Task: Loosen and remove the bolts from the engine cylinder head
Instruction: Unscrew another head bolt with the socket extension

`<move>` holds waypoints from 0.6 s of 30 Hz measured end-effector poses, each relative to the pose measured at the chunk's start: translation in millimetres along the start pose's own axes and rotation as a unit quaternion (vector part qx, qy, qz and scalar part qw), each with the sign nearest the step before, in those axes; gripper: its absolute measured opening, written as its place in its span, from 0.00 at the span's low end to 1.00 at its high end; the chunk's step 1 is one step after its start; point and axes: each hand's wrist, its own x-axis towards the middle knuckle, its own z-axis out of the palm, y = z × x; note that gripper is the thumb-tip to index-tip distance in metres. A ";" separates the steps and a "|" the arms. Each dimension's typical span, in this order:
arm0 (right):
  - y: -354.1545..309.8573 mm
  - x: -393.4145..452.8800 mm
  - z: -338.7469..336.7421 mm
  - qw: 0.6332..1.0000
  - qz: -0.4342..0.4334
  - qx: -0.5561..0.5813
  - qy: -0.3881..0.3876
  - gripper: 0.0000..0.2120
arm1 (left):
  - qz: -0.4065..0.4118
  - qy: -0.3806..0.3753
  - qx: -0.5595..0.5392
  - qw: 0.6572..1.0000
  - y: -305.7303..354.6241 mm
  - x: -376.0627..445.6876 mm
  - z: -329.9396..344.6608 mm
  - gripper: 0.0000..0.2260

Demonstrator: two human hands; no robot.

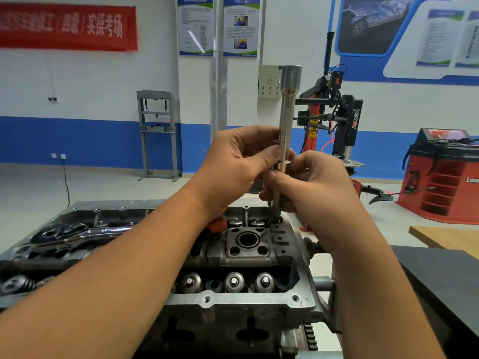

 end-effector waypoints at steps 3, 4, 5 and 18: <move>0.4 -0.5 -4.1 0.999 0.001 0.025 -0.027 0.11 | 0.021 0.014 0.032 0.999 -0.2 0.7 -0.3 0.09; 0.5 -0.1 -3.1 1.000 -0.005 0.006 -0.009 0.13 | 0.023 0.023 0.034 0.999 -0.6 1.3 -0.4 0.09; 0.1 -0.1 -1.3 1.000 -0.010 -0.017 0.014 0.17 | 0.025 0.032 0.036 0.999 -1.0 1.8 -0.9 0.08; 1.7 1.4 -4.9 0.998 -0.019 -0.059 -0.006 0.11 | 0.011 0.016 0.020 1.000 1.7 0.1 0.5 0.09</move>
